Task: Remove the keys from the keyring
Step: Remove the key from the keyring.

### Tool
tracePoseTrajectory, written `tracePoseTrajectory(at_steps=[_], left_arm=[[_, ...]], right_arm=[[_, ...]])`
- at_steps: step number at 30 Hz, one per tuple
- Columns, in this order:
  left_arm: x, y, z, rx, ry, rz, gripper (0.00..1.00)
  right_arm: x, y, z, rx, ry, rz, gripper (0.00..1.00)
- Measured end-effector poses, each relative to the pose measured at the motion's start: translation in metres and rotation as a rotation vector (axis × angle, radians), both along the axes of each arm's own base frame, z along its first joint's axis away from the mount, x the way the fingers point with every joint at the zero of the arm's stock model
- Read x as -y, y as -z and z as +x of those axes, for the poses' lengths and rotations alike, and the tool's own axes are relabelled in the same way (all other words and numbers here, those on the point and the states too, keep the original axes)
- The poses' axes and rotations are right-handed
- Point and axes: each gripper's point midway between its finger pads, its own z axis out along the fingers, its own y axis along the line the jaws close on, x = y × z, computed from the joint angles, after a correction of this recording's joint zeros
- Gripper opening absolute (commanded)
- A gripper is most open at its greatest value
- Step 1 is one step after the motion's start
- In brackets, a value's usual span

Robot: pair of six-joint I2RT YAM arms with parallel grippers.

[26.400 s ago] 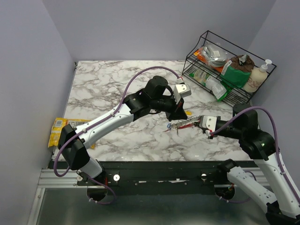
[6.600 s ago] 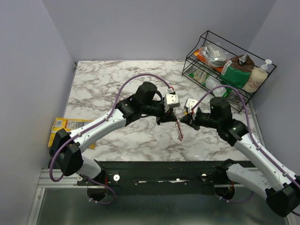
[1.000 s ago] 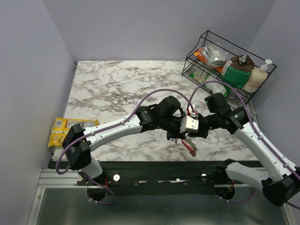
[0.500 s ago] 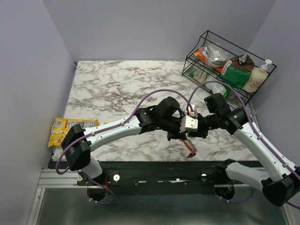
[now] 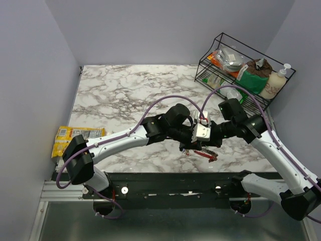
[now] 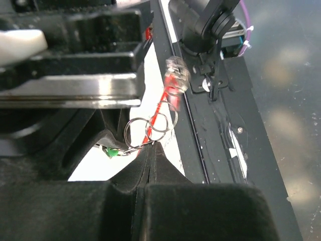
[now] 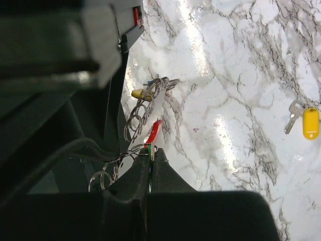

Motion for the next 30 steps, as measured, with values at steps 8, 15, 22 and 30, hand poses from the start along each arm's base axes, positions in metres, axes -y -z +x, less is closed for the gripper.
tracePoseTrajectory(at_steps=[8,15,22,30], left_arm=[[0.005,-0.006,-0.001,0.016,0.016,-0.034,0.00],[0.006,-0.007,0.006,0.058,0.007,-0.042,0.34],[0.004,-0.015,0.006,0.101,0.027,-0.055,0.57],[-0.011,-0.019,0.001,0.108,0.059,0.023,0.69]], right_arm=[[0.006,-0.008,-0.001,0.012,0.002,-0.027,0.01],[0.010,-0.012,0.008,0.075,0.037,-0.047,0.01],[0.016,-0.021,0.021,0.184,0.077,-0.064,0.01],[0.019,-0.029,0.029,0.245,0.077,-0.080,0.01]])
